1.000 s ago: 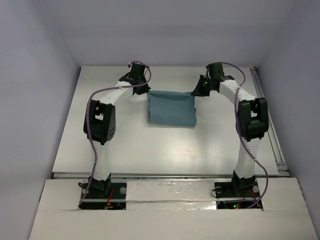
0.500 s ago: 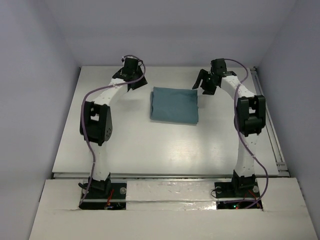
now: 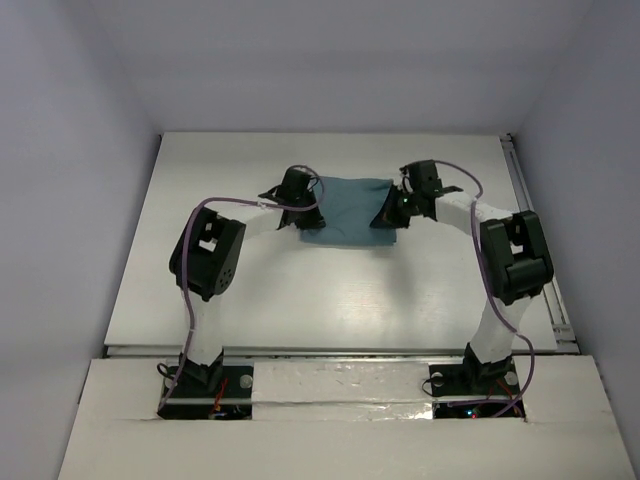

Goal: Fold and stack the t-shirts
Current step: Fold the long partially folded tshirt into a neat square

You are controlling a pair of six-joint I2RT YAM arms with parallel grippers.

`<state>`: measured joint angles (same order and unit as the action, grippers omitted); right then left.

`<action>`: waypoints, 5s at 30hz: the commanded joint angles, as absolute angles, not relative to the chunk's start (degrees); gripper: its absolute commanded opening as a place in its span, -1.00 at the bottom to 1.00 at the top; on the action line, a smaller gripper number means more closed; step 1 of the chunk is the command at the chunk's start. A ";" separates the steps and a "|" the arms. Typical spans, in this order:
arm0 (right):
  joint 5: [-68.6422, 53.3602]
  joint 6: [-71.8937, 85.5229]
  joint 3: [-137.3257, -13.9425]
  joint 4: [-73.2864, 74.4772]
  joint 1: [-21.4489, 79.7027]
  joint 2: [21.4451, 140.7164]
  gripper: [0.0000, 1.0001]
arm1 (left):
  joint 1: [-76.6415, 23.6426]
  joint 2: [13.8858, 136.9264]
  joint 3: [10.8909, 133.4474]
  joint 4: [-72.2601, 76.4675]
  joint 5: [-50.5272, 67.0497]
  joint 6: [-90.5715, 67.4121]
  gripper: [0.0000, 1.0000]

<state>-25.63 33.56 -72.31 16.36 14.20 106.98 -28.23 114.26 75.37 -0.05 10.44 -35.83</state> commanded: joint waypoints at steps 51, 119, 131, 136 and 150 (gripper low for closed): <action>-36.99 38.23 -108.28 19.60 8.09 128.06 -1.00 | -18.51 103.29 79.56 4.57 16.70 -32.52 -0.76; -7.94 27.42 -67.76 36.47 8.09 46.86 0.99 | -21.36 54.95 60.90 0.18 2.11 -31.81 0.82; -33.39 30.14 -67.30 16.10 8.09 81.30 -1.00 | -20.83 50.36 56.96 -4.74 2.98 -34.72 0.95; -34.97 30.75 -77.15 8.63 8.09 99.73 -1.00 | -20.83 47.82 53.89 -7.29 3.96 -34.63 0.92; -36.74 35.07 -100.45 9.83 8.09 127.87 -1.00 | -20.83 45.62 50.71 -12.74 1.94 -34.10 0.90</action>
